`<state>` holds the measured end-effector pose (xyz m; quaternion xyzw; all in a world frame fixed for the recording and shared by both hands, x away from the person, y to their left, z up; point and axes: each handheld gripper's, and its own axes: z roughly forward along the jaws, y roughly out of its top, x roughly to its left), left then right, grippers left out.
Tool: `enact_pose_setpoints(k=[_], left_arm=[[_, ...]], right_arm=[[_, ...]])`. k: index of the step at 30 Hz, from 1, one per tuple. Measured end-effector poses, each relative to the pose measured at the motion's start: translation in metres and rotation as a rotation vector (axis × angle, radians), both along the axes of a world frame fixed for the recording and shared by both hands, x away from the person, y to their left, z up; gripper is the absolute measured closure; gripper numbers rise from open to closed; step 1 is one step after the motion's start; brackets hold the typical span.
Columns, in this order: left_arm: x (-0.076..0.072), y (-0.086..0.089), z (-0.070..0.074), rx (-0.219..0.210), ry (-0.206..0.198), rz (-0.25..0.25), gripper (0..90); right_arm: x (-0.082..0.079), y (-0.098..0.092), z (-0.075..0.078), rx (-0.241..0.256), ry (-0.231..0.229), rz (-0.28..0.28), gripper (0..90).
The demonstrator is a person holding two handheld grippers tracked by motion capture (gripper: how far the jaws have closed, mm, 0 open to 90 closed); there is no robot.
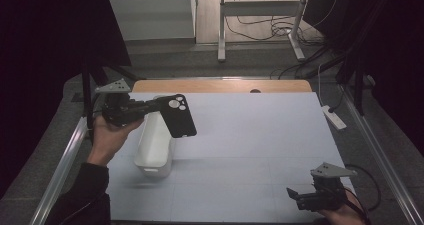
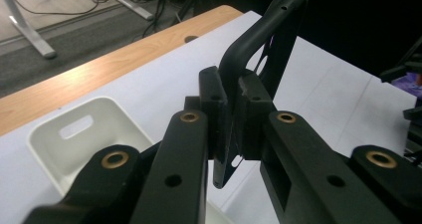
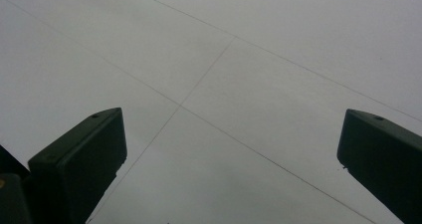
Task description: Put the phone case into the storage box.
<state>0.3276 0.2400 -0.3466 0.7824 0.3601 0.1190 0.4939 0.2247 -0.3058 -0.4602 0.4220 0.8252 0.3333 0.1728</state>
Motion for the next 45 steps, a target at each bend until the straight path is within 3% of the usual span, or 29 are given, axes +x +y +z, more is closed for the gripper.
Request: enact_pose_setpoints(k=[15,31,45], left_arm=[[0.013,0.022,0.009,0.047,-0.02,0.06,83.9],[0.031,0.043,-0.002,0.082,-0.025,0.131,83.8],[0.048,0.05,-0.008,0.101,-0.031,0.158,83.8]], right_arm=[[0.0,-0.001,0.0,0.012,0.006,-0.001,0.0],[-0.001,-0.003,0.001,0.027,0.005,0.0,0.0],[-0.001,-0.004,0.001,0.032,0.006,0.005,0.0]])
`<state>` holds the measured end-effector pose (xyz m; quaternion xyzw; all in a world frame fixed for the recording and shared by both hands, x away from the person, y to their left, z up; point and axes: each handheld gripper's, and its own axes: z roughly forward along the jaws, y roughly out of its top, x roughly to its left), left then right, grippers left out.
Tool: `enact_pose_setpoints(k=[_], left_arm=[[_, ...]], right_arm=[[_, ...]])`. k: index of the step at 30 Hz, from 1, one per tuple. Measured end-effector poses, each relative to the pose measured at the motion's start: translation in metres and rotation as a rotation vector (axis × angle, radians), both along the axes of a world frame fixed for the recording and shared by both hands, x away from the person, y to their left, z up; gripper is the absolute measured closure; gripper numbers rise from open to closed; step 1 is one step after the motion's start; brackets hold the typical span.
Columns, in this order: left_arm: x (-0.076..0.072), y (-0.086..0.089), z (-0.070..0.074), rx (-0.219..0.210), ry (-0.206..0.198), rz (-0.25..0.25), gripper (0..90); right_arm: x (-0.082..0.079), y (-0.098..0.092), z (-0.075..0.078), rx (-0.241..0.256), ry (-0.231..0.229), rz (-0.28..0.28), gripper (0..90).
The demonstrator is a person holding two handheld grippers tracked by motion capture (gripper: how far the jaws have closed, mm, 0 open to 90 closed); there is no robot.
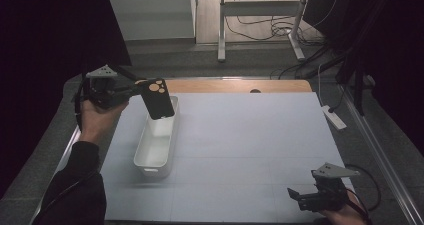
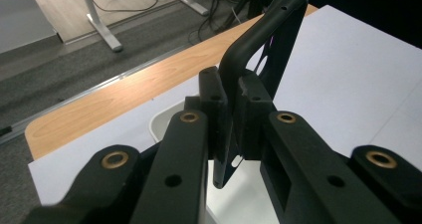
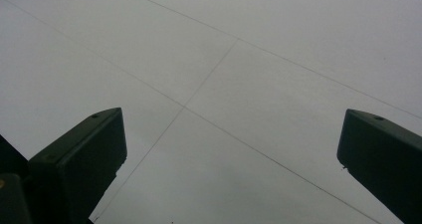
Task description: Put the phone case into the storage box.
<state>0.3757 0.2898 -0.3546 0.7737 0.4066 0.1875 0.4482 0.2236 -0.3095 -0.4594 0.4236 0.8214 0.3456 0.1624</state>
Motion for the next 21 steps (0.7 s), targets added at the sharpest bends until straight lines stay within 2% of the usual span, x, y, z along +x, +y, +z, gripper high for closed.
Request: enact_pose_setpoints(k=[21], left_arm=[[0.024,0.0,-0.022,0.023,0.009,0.029,83.8]], right_arm=[[0.0,0.001,0.0,-0.004,0.002,0.008,0.0]])
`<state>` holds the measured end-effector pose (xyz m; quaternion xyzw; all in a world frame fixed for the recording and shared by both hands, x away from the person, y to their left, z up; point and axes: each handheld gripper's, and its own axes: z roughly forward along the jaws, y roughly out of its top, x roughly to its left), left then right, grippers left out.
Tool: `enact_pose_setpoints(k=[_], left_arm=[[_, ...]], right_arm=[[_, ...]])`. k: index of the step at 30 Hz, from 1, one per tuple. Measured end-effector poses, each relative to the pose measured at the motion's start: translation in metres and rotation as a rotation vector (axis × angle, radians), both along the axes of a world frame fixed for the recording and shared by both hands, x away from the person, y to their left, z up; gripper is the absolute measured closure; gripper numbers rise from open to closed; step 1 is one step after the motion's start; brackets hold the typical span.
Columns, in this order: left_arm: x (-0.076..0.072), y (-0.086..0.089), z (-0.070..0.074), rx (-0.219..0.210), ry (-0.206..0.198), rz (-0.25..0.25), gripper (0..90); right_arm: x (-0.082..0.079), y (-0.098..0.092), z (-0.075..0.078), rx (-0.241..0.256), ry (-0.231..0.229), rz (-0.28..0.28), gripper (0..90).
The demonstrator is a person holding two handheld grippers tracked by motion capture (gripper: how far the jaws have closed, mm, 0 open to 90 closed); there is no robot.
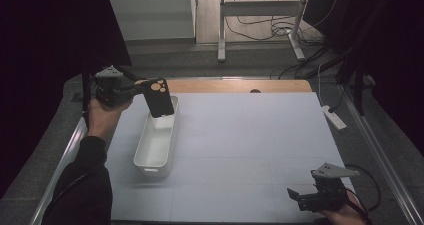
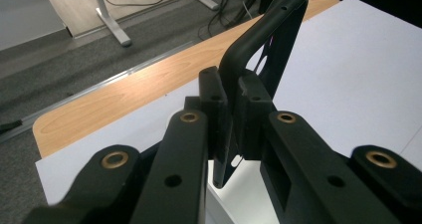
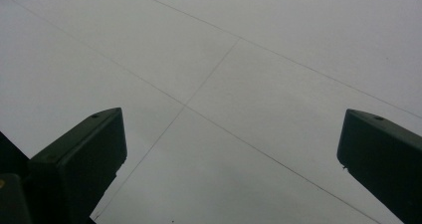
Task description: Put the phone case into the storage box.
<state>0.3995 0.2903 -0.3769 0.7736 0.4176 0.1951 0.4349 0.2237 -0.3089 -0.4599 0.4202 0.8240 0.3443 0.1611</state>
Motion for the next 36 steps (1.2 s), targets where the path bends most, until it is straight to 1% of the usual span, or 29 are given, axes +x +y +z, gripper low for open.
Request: enact_pose_setpoints(k=[7,14,18,28,36], left_arm=[[0.01,-0.002,-0.013,0.014,0.008,-0.001,83.8],[0.02,-0.003,-0.026,0.006,0.009,-0.004,83.8],[0.023,-0.004,-0.029,0.004,0.004,-0.006,83.8],[0.033,-0.009,-0.037,0.032,-0.017,-0.011,83.8],[0.039,-0.012,-0.047,0.049,-0.019,-0.005,83.8]], right_arm=[[0.0,0.0,0.0,0.0,0.0,0.002,0.0],[0.0,0.0,0.0,-0.002,0.0,0.004,0.0],[0.0,0.0,0.0,0.005,0.001,0.008,0.0],[0.0,-0.001,0.0,0.007,0.002,0.01,0.0],[0.0,-0.001,0.0,0.007,0.003,0.01,0.0]])
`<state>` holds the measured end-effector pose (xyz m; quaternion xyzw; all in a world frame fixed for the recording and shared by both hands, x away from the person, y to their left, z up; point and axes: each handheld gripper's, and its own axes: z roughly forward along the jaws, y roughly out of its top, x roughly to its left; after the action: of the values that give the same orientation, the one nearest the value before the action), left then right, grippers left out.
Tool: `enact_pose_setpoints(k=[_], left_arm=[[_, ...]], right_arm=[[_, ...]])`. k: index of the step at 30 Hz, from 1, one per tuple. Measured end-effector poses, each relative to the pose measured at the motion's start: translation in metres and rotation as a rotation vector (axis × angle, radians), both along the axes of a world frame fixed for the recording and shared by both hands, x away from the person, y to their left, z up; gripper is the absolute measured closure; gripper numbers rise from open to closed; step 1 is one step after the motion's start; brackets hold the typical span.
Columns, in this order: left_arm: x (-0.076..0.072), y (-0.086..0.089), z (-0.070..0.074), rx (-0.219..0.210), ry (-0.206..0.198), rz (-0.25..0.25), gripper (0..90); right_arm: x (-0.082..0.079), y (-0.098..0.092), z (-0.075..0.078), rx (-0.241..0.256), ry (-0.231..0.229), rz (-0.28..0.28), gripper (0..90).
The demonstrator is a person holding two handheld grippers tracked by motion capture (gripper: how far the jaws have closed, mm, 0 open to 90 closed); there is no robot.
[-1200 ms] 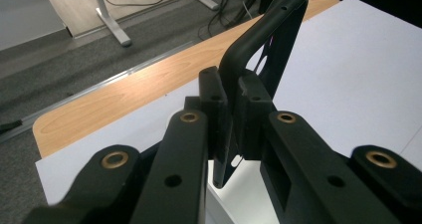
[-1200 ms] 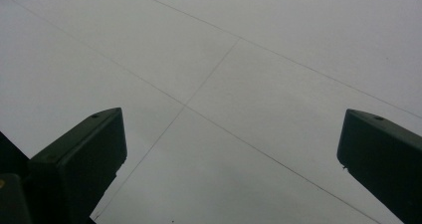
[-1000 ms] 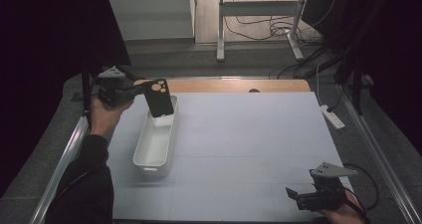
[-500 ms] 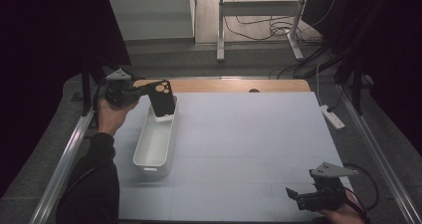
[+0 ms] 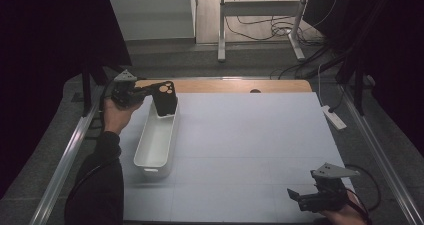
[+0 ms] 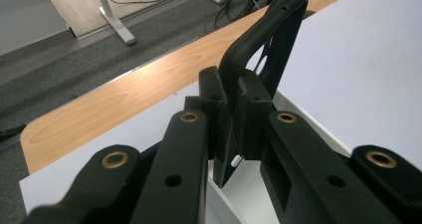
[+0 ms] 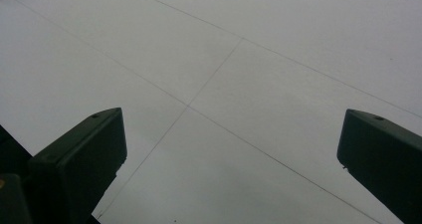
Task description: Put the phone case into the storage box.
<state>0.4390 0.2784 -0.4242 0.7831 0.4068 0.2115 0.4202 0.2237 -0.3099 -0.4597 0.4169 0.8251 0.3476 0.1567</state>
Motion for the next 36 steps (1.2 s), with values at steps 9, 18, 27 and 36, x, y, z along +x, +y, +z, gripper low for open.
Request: enact_pose_setpoints(k=[9,18,27,36], left_arm=[[0.003,-0.001,-0.008,0.007,-0.013,0.004,83.8],[0.007,-0.001,-0.013,0.011,-0.028,0.007,83.7],[0.011,0.0,-0.017,0.011,-0.051,0.027,82.9],[0.013,0.002,-0.02,-0.011,-0.053,0.056,80.6]], right_arm=[[0.0,0.0,0.0,0.0,0.002,0.002,0.0],[0.0,0.0,0.0,0.001,0.005,0.003,0.0],[0.0,0.0,0.0,-0.001,0.006,0.004,0.0],[0.0,0.0,0.0,0.001,0.006,0.007,0.0]])
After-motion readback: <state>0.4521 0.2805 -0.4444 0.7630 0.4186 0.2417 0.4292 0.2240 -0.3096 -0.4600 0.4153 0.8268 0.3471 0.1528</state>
